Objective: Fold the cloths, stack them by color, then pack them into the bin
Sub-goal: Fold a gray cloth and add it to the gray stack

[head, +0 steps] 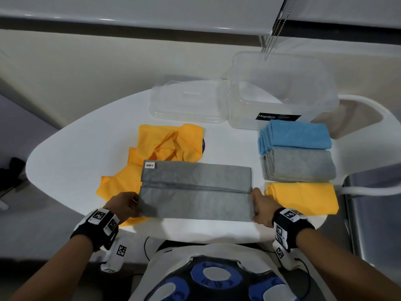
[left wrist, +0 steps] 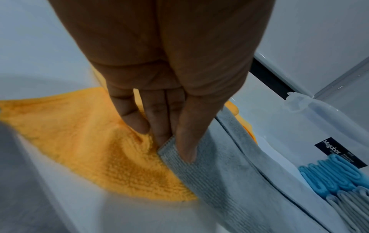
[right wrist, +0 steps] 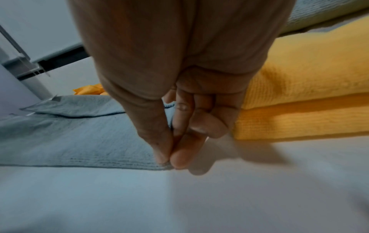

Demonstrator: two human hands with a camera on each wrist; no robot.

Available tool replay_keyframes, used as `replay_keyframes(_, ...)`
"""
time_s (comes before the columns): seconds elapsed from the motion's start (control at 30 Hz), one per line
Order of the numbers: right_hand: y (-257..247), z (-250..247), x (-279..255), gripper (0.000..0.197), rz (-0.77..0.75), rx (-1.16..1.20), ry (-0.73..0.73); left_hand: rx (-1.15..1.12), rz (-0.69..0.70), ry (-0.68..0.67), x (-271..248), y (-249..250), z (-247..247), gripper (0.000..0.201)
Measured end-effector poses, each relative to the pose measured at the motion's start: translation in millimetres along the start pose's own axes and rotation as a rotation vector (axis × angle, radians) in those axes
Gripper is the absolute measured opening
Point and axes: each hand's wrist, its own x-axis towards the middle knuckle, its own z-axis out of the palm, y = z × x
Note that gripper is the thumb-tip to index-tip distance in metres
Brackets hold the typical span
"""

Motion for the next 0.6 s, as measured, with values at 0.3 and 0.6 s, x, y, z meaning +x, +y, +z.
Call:
replay_keyframes(0.3,-2.7,-3.4,1.2,0.052,0.014,-0.029,-0.047,0.026,-0.007,0.023,-2.6,2.1,3.4,0.029)
replay_keyframes(0.6,-21.1,-28.3,29.7,0.039,0.137,0.042,0.25,0.03,-0.032,0.354,14.6,50.0,-9.5,0.038)
